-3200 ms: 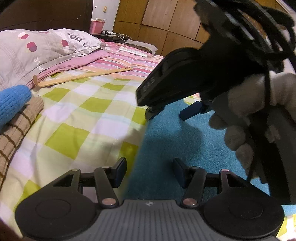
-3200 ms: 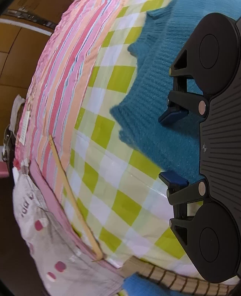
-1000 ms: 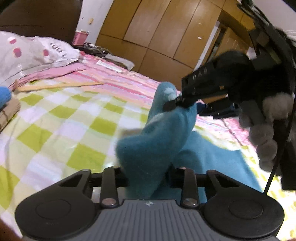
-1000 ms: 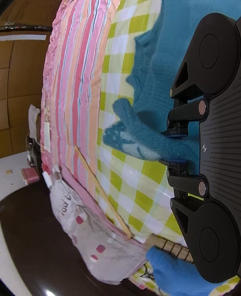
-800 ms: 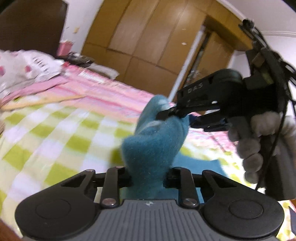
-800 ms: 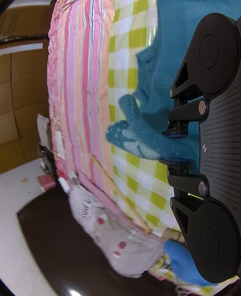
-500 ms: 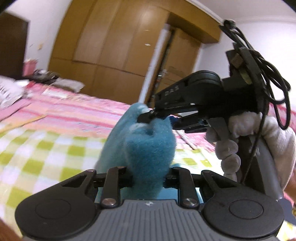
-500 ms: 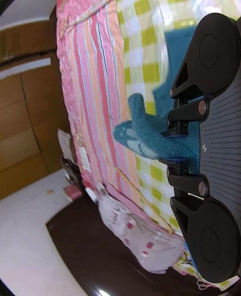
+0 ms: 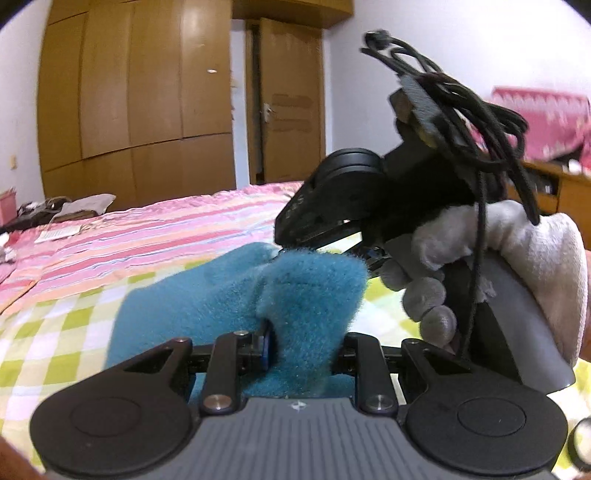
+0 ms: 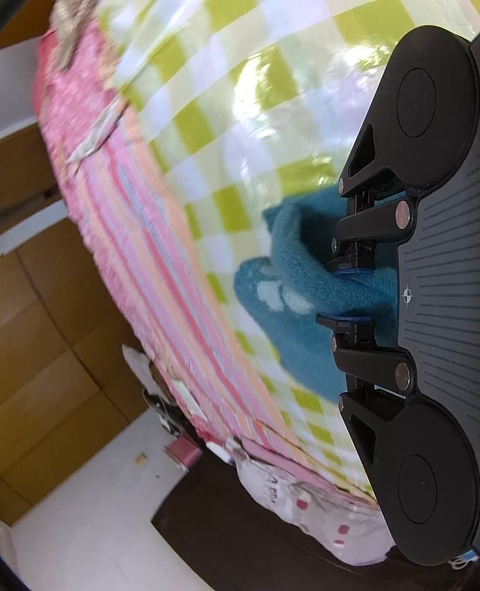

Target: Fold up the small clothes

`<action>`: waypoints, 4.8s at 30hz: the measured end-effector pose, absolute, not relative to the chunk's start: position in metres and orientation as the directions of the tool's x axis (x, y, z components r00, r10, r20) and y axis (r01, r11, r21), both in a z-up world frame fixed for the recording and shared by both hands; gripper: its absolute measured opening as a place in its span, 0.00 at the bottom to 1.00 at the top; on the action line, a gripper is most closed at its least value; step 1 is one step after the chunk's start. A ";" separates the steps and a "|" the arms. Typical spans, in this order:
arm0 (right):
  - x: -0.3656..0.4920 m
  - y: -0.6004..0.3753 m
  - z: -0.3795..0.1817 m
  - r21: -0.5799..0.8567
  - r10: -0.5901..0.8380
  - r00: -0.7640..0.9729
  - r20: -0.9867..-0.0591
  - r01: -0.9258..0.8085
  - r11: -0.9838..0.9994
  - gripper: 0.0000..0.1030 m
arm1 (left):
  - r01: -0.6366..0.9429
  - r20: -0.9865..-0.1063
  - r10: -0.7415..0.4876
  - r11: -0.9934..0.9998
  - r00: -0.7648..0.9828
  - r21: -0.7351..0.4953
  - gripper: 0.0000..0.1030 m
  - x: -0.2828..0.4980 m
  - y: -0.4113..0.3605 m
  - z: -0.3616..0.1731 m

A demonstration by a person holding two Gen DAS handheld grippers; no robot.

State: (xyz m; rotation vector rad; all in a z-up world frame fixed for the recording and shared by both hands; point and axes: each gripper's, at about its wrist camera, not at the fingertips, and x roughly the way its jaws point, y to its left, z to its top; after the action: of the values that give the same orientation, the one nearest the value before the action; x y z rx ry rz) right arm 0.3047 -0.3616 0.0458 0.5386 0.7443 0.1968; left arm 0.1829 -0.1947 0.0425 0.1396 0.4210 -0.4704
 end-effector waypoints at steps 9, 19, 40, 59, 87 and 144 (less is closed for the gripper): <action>0.292 -0.388 0.010 0.542 0.343 0.721 -0.602 0.054 0.838 0.26 | 0.520 -0.476 -0.396 0.839 0.785 0.160 0.34 0.172 -0.232 0.010; 0.230 -0.389 0.052 0.542 0.373 0.768 -0.520 -0.040 0.839 0.32 | 0.569 -0.473 -0.446 0.808 0.760 0.151 0.45 0.146 -0.209 0.029; 0.166 -0.376 -0.014 0.615 0.416 0.722 -0.552 0.016 0.788 0.12 | 0.365 -0.522 -0.277 0.928 0.807 0.073 0.48 0.193 -0.124 0.027; 0.246 -0.367 0.007 0.594 0.328 0.780 -0.533 0.068 0.802 0.40 | 0.400 -0.516 -0.301 0.912 0.802 0.089 0.49 0.203 -0.128 0.032; 0.187 -0.357 0.024 0.313 0.048 0.879 -0.475 0.117 0.943 0.48 | 0.374 -0.516 -0.336 0.927 0.788 -0.033 0.59 0.207 -0.115 0.033; 0.185 -0.338 0.018 0.497 0.309 0.861 -0.405 -0.076 0.864 0.10 | 0.360 -0.567 -0.245 0.928 0.787 0.099 0.75 0.200 -0.130 0.042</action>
State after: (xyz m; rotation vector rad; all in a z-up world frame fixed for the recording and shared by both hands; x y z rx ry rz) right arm 0.1851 -0.3384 0.0180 0.4894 0.4972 0.2106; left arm 0.2003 -0.1299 0.0420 0.2068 0.5799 -0.3283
